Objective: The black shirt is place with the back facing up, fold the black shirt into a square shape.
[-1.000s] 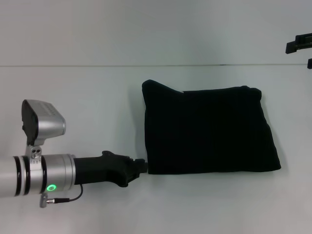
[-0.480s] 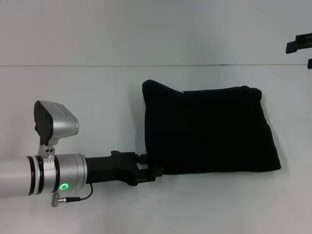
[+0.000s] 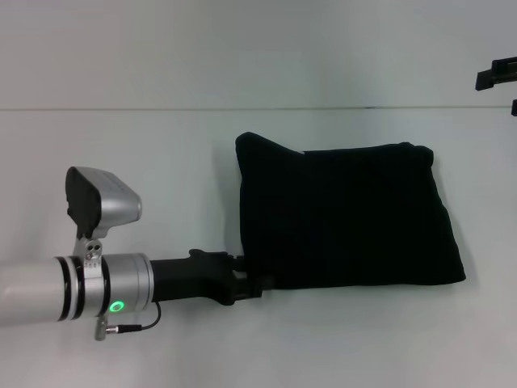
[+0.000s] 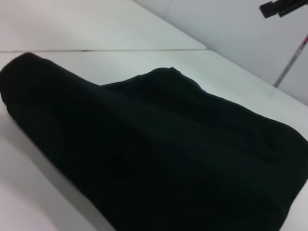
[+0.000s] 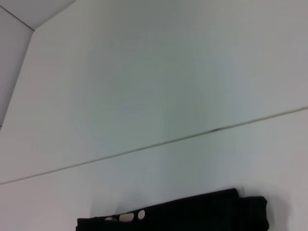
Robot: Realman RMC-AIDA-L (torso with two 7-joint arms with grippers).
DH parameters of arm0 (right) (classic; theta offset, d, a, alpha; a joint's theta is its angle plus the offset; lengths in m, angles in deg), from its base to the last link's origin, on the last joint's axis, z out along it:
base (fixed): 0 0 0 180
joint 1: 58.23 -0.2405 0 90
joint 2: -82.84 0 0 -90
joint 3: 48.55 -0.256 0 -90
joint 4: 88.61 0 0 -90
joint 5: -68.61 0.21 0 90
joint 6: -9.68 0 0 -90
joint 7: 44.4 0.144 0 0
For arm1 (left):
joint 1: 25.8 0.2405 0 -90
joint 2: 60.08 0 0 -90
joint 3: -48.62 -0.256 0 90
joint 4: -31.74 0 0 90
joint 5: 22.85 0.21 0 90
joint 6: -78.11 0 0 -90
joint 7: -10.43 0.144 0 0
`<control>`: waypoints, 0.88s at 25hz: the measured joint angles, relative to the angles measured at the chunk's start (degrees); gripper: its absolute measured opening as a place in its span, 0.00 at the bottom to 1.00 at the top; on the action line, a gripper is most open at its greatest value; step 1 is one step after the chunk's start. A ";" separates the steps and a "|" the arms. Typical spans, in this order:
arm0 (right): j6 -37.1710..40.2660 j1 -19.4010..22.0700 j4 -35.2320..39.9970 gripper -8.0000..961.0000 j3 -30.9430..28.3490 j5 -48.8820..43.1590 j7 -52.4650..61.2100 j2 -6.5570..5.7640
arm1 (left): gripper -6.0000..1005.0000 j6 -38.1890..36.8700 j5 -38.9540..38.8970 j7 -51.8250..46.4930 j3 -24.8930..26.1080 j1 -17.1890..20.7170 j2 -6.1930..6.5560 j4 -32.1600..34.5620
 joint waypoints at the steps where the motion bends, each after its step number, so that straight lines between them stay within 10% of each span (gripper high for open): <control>1: 0.00 0.00 0.00 0.97 -0.15 0.00 0.00 0.00 | 0.59 0.38 -0.05 -0.34 -0.04 -0.28 -0.02 -0.23; 22: 0.13 0.28 -0.07 0.97 -1.13 0.00 -0.25 0.00 | 0.05 -0.89 -0.70 -2.09 -0.42 -0.85 0.33 -0.18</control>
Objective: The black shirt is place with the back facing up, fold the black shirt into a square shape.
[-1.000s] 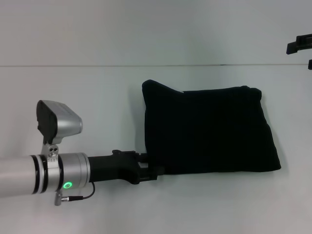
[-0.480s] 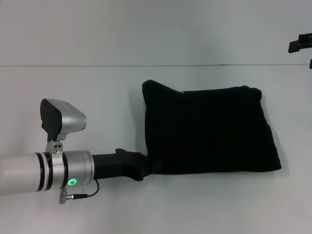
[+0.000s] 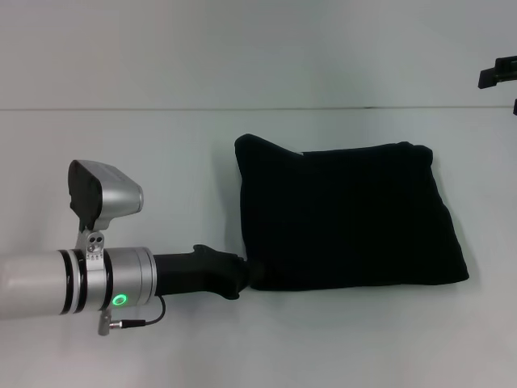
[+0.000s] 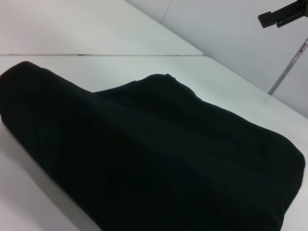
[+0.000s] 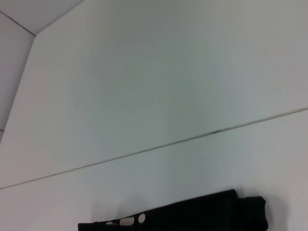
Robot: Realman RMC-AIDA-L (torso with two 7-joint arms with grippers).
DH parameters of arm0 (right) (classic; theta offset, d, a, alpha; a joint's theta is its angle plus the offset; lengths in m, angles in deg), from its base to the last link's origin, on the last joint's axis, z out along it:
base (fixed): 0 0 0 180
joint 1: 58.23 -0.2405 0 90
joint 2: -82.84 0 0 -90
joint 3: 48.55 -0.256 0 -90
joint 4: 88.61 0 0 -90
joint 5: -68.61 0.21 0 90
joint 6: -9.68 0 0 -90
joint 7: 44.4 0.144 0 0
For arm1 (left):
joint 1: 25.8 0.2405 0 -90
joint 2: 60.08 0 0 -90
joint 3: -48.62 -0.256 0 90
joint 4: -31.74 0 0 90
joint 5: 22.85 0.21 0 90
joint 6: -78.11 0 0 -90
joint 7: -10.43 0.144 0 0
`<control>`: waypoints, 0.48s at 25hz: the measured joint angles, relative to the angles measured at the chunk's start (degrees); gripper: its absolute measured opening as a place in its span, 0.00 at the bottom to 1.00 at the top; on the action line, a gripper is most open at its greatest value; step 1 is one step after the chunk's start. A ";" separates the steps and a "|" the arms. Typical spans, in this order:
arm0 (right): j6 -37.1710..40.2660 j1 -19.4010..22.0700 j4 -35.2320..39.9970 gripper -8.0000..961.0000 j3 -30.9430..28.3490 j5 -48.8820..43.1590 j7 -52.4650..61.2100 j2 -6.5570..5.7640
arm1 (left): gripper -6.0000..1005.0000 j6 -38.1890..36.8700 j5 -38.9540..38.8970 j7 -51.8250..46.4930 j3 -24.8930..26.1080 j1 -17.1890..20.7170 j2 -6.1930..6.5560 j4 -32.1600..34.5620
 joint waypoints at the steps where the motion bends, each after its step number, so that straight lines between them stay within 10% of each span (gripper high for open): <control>1: 0.00 0.00 -0.01 0.97 0.00 0.00 -0.01 0.00 | 0.03 -0.24 0.07 0.06 0.02 0.00 0.01 0.00; 12: 0.38 0.13 -0.02 0.97 -0.10 0.00 -0.06 0.00 | 0.01 -6.59 0.56 -1.19 1.01 7.89 0.26 8.59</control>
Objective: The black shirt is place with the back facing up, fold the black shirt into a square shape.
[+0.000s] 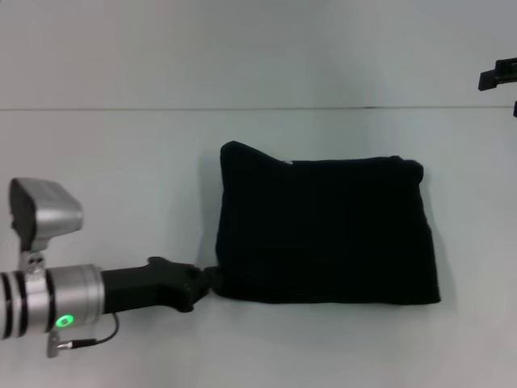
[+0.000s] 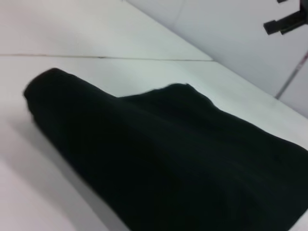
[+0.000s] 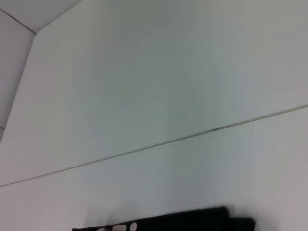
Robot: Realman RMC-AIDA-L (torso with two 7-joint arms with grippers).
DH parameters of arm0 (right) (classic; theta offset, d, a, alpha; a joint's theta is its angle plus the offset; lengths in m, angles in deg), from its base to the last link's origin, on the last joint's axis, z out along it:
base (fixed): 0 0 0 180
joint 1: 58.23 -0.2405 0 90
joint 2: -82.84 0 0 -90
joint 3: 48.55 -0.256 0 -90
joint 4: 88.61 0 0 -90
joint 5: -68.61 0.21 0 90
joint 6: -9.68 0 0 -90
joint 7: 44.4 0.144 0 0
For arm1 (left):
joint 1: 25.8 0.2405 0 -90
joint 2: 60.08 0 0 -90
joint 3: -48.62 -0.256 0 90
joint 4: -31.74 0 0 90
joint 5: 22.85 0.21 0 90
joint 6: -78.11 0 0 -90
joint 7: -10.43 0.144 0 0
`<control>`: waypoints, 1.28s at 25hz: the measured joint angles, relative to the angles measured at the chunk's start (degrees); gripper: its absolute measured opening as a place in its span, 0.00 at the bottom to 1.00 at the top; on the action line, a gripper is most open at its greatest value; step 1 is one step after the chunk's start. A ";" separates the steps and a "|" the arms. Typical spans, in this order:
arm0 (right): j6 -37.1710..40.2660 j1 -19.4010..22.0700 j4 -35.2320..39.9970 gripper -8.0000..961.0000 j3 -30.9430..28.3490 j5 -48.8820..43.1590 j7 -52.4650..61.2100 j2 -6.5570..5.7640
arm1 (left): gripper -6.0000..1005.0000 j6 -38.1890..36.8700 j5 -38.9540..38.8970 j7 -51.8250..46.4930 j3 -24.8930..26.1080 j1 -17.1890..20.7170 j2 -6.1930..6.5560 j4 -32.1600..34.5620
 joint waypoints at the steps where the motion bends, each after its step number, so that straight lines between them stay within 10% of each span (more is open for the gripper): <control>1: 0.01 0.01 -0.01 0.97 -0.03 0.00 0.00 0.02 | 0.01 -0.53 0.19 -0.05 0.35 0.72 0.02 0.75; 19: 0.32 0.07 0.30 0.97 -0.07 0.19 0.15 0.02 | 0.02 -5.59 9.56 -9.69 3.94 2.34 1.46 10.32; 26: 0.51 0.01 0.06 0.97 -0.07 0.18 -0.09 -0.01 | 0.31 -18.65 9.26 -25.27 11.63 -3.14 4.15 7.35; 32: 0.51 0.00 0.00 0.97 -0.07 0.40 -0.10 0.05 | 0.54 -12.26 10.31 -48.64 9.37 -7.71 4.17 -1.68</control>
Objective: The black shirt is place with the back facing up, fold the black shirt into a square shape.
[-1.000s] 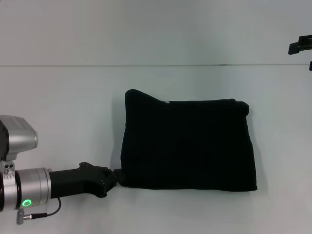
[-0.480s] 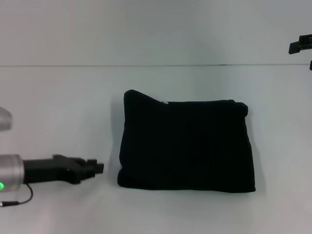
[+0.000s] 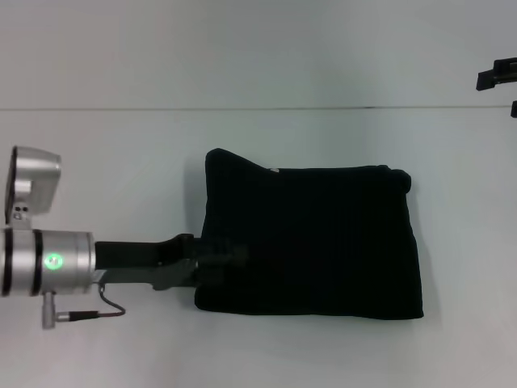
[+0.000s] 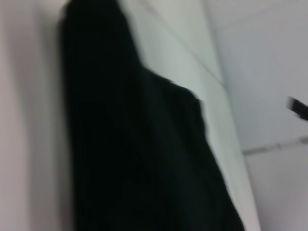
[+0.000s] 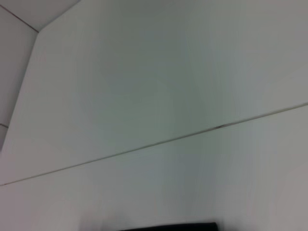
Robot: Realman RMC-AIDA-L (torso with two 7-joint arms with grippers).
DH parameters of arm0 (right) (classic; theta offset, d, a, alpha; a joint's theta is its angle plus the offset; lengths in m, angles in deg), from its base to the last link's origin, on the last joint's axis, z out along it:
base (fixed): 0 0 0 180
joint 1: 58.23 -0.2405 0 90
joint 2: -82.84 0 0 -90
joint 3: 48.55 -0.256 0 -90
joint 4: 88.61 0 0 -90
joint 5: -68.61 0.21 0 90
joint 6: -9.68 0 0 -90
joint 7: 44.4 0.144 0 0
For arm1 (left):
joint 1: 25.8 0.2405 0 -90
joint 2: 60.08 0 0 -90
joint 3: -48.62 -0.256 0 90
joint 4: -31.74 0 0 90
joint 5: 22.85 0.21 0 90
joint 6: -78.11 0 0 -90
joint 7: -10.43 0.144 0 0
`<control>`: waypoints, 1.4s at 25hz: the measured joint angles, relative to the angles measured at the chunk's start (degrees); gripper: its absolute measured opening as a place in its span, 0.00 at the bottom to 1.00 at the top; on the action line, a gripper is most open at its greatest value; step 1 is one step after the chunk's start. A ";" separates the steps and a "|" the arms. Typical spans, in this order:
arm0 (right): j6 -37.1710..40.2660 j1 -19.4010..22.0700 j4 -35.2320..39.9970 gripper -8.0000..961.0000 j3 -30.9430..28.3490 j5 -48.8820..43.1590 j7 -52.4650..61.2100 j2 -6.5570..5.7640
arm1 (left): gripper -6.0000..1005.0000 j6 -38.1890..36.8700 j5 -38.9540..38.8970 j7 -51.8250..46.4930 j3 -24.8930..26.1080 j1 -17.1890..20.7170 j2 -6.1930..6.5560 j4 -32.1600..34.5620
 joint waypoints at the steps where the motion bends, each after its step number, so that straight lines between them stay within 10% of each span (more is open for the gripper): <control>1: 0.02 0.01 0.00 0.97 0.01 0.13 -0.02 0.03 | 0.56 0.74 0.00 -0.67 -0.04 0.02 -0.11 -0.25; 9: 0.00 0.05 0.00 0.97 0.05 0.47 -1.16 0.19 | 0.78 1.65 -0.55 -0.98 1.37 0.56 -0.08 -1.42; 14: 2.93 0.63 0.01 0.97 -0.02 5.15 -12.33 0.95 | 0.89 -9.23 -4.94 10.11 7.23 -0.31 2.99 1.11; 17: 6.48 2.76 -0.52 0.97 -0.18 11.76 -26.35 4.04 | 0.90 -10.01 -4.10 18.27 7.12 -1.63 4.42 2.88; 24: 6.22 13.12 1.36 0.97 -0.48 21.53 -54.77 15.02 | 0.90 -8.25 -5.03 45.35 6.80 -1.38 3.34 4.68; 35: 9.52 22.79 1.00 0.97 -0.85 21.71 -68.82 15.48 | 0.90 -5.54 -3.06 41.57 -5.20 -3.79 3.36 6.64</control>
